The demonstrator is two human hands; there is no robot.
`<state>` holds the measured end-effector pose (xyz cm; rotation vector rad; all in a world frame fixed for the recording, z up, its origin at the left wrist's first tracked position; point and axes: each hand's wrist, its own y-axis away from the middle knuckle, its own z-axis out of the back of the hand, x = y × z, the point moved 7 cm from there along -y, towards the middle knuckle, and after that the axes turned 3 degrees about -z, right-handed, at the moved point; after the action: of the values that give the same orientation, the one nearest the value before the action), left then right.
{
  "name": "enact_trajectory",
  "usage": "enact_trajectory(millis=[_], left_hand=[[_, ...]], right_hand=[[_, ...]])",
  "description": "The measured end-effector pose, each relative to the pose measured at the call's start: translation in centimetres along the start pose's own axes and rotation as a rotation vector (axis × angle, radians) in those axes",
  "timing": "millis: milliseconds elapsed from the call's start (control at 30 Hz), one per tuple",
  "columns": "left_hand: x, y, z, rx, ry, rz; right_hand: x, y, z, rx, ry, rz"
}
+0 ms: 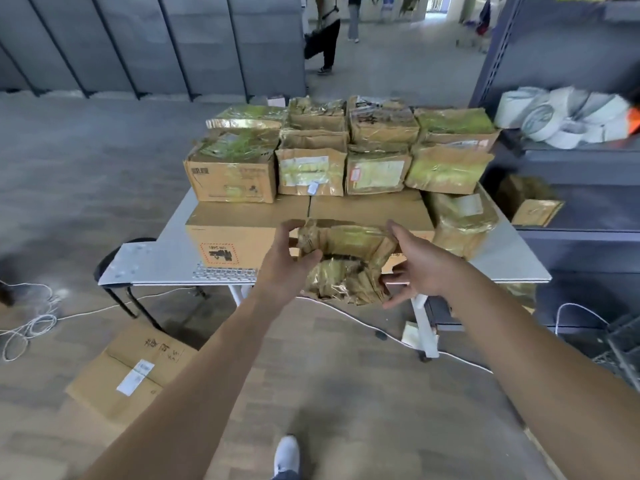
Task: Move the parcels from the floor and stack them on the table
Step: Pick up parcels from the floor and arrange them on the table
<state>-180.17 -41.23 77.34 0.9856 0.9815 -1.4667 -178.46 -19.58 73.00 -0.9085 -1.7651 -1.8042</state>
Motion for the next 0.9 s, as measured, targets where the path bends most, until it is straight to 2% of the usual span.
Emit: enact_trajectory(millis=[133, 200, 300, 367, 533, 600, 667, 800, 900], left_hand=[[-0.5, -3.2, -1.6, 0.144, 0.156, -0.114], [0.2, -5.0, -1.7, 0.253, 0.325, -0.111], [2.2, -8.8, -1.1, 0.289, 0.590, 0.080], [3.2, -11.3, -0.8, 0.247, 0.624, 0.195], [3.5, -16.0, -0.5, 0.228, 0.659, 0.286], [4.2, -17.5, -0.2, 0.223, 0.671, 0.309], [4.4, -18.8, 0.2, 0.239, 0.632, 0.260], [5.8, -20.3, 0.7, 0.273, 0.559, 0.137], [6.1, -21.1, 0.7, 0.291, 0.464, -0.003]], right_hand=[[2.9, -1.9, 1.0, 0.003, 0.011, 0.061], [4.7, -2.9, 1.7, -0.011, -0.008, 0.139], [7.5, -4.6, 2.2, -0.026, 0.087, 0.339], [9.2, -5.5, 1.9, -0.096, 0.237, 0.435], [11.9, -7.7, 0.7, -0.260, 0.441, 0.435], [12.1, -8.6, 0.2, -0.266, 0.468, 0.421], [12.3, -9.2, -0.3, -0.203, 0.392, 0.446], [12.7, -9.8, -1.6, 0.053, 0.038, 0.465], [13.2, -10.5, -1.5, 0.063, -0.064, 0.403]])
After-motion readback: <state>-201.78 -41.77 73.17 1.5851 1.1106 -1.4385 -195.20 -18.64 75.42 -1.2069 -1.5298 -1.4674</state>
